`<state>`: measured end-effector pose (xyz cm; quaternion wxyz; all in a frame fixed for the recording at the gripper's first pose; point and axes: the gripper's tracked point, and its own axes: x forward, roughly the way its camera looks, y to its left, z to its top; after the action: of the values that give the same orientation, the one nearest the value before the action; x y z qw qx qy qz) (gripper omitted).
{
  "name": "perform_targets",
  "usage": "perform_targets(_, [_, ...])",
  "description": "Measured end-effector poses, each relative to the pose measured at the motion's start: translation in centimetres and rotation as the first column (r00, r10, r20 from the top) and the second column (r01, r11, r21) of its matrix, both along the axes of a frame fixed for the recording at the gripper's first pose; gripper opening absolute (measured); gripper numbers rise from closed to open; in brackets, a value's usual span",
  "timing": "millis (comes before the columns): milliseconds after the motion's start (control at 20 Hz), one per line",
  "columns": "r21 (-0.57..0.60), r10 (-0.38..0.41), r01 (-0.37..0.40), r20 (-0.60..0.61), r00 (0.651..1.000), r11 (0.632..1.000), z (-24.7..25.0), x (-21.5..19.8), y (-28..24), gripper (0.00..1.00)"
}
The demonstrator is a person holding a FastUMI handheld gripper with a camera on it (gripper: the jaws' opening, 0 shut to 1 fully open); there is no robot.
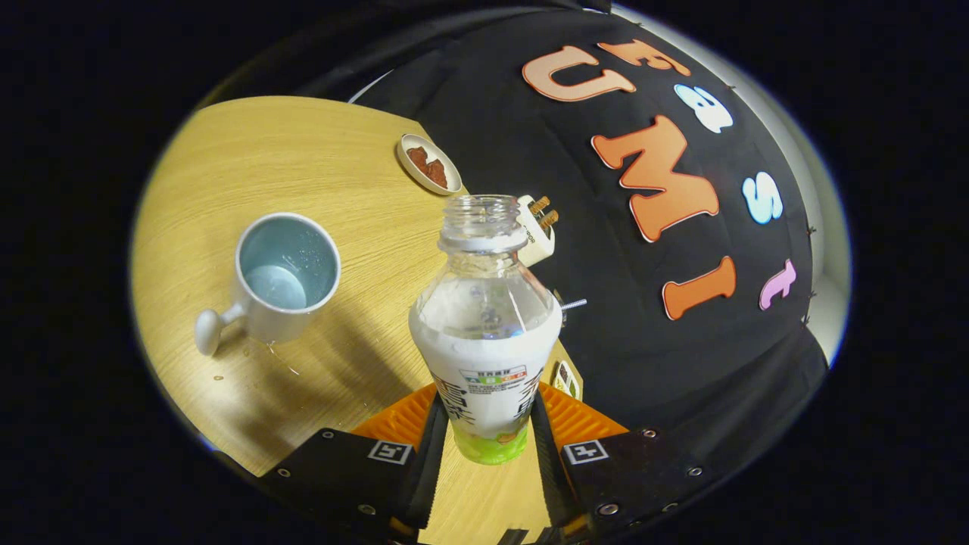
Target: Take the bottle from table, then pour the juice into the cup, finally place the bottle on the coaster
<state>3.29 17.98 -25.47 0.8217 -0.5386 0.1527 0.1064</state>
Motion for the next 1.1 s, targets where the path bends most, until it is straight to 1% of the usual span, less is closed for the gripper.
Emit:
perform_targets(200, [-0.133, 0.048, -0.046, 0.014, 0.999, 0.990, 0.1, 0.4, 0.3, 0.58])
perform_targets(300, [-0.198, 0.089, -0.084, 0.019, 0.996, 0.977, -0.1, 0.5, 0.5, 0.58])
perform_targets(450, [-0.295, 0.135, -0.118, 0.038, 0.990, 0.948, 0.1, 0.7, 0.8, 0.58])
perform_targets(600, [-0.347, 0.166, -0.143, 0.037, 0.985, 0.927, 0.0, 0.9, 1.0, 0.58])
perform_targets(700, [-0.385, 0.176, -0.147, 0.040, 0.984, 0.911, 0.1, 1.1, 1.1, 0.58])
perform_targets(900, [-0.475, 0.197, -0.148, 0.054, 0.979, 0.867, 0.3, 1.3, 1.0, 0.58])
perform_targets(1100, [-0.514, 0.214, -0.166, 0.035, 0.976, 0.841, 0.4, 1.7, 0.9, 0.58])
